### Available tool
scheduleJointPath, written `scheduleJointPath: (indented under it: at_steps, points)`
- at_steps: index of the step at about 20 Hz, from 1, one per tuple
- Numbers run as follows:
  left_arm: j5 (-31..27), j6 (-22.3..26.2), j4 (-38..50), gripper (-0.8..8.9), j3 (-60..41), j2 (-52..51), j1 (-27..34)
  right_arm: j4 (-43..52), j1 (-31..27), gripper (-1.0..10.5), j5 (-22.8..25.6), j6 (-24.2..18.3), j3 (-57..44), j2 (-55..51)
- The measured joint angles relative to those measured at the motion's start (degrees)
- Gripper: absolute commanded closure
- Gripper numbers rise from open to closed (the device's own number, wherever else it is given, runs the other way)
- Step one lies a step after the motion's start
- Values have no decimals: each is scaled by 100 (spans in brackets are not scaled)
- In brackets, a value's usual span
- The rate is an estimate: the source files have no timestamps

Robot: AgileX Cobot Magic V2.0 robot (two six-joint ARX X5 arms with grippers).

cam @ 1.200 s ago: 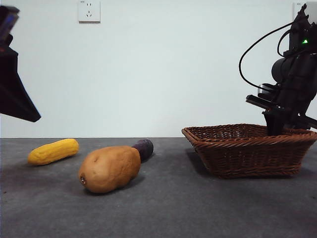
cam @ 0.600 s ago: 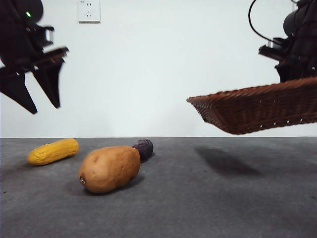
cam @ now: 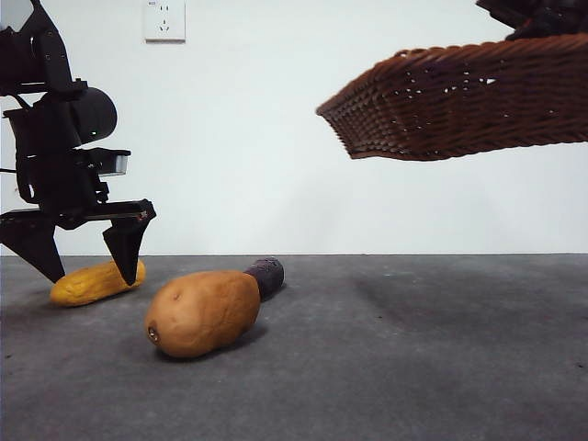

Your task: Help me put the vegetables on the table into the basket

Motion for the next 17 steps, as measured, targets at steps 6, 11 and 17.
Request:
scheduleJointPath:
  at_steps: [6, 11, 17]
  points:
    - [2, 111, 72, 776, 0, 26, 0, -48, 396, 958, 0, -26, 0, -52]
    - [186, 234, 186, 792, 7, 26, 0, -57, 424, 958, -2, -42, 0, -160]
    - [2922, -190, -903, 791, 1290, 33, -11, -48, 424, 958, 807, 210, 0, -160]
